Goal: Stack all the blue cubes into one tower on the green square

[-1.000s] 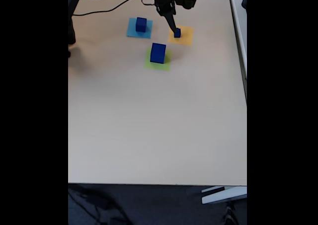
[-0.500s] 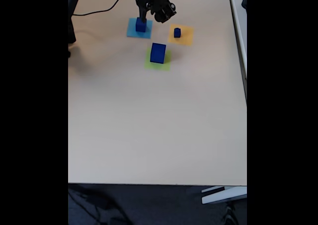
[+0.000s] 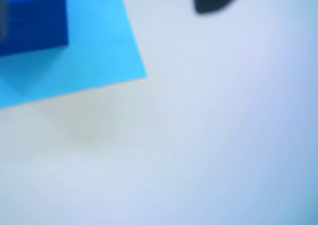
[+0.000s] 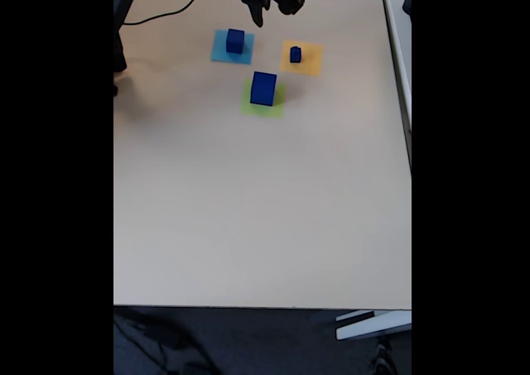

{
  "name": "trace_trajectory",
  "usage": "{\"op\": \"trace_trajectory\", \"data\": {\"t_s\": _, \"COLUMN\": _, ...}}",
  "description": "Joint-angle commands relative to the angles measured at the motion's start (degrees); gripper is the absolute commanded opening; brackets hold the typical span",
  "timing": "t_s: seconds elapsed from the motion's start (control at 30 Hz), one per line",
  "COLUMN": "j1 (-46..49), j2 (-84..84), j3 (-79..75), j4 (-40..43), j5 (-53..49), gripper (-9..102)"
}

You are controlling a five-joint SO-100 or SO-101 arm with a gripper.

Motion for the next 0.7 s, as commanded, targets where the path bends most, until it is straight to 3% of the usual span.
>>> {"op": "trace_trajectory", "data": {"t_s": 0.0, "j1": -0.79, "j2": 1.32, "j3": -2.81, "j4": -1.67, "j5": -3.16, "gripper": 50}}
{"op": "trace_trajectory", "data": {"t_s": 0.03, "j1": -1.14, "j2": 1.41, "j3": -2.29, "j4": -2.29, "j5": -3.52, "gripper": 59}}
{"op": "trace_trajectory", "data": {"t_s": 0.1, "j1": -1.76, "j2": 1.67, "j3": -0.88, "j4": -3.69, "j5": -4.13, "gripper": 63}}
{"op": "trace_trajectory", "data": {"t_s": 0.5, "j1": -6.5, "j2": -2.2, "j3": 1.67, "j4": -10.02, "j5": -3.69, "gripper": 57}}
{"op": "trace_trajectory", "data": {"t_s": 0.67, "j1": -8.88, "j2": 0.53, "j3": 11.51, "j4": -14.5, "j5": -3.08, "gripper": 55}}
